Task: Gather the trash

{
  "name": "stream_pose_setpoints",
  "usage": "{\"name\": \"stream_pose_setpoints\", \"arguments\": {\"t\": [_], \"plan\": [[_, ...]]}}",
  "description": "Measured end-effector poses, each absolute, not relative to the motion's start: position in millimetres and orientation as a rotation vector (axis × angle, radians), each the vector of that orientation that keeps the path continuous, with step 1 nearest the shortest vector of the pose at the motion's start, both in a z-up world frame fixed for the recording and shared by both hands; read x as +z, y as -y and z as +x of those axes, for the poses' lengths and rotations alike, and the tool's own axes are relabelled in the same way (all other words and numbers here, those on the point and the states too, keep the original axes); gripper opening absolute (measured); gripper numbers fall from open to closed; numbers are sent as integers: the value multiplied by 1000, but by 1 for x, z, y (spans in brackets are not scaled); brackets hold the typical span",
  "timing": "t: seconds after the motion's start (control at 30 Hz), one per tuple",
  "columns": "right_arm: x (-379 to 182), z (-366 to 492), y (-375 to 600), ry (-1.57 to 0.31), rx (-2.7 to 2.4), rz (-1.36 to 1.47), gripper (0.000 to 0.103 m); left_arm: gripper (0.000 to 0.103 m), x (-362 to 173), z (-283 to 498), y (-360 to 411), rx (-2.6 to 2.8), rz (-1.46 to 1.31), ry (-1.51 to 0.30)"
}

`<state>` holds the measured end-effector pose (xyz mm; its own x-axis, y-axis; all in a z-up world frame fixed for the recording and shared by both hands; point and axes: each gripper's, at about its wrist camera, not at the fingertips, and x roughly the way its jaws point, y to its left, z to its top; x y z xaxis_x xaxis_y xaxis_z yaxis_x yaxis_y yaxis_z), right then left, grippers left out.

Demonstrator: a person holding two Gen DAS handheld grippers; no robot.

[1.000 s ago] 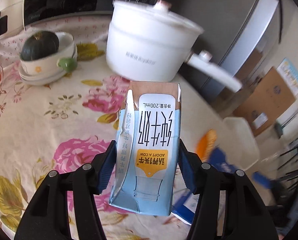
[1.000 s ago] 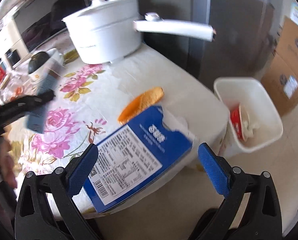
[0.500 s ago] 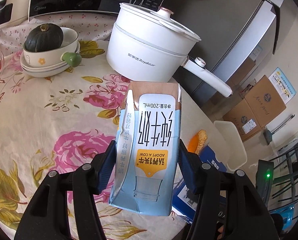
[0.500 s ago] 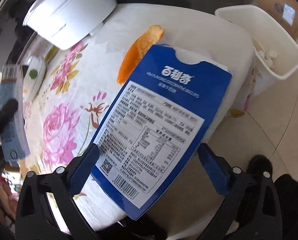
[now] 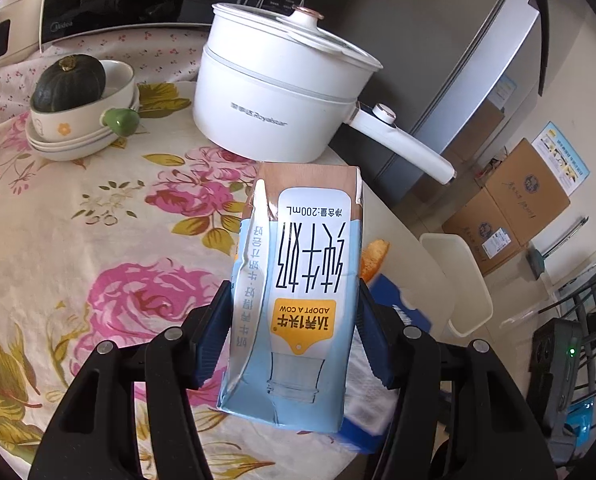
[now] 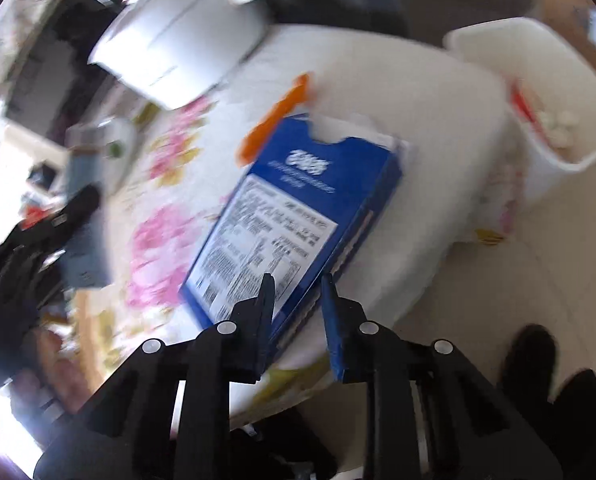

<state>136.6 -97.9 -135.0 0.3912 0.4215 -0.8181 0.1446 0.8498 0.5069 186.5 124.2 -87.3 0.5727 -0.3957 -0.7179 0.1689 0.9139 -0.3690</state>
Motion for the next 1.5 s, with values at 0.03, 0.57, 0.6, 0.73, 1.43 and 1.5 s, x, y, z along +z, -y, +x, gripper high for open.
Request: {"name": "stream_pose_setpoints", "arguments": {"t": [0.03,0.57,0.6,0.73,1.43,1.5], "plan": [[-135,139,93,-1175,207,551,24,58,-88,186,-123,-335,-272,-904],[-146,140,92,-1152,203,677,84,58,-137,210,-143,-323,-455,-1013],[-147,140,92,-1147,206,687,86,58,-147,210,-145,-377,-565,-1069],[-152,146,95,-1121,225,752,86,58,-163,204,-155,-403,-763,-1159],[-93,189,99,-1007,201,452,36,58,-96,190,-212,-236,-667,-886],[-76,210,99,-980,191,324,74,58,-89,189,-210,-221,-620,-865]]}}
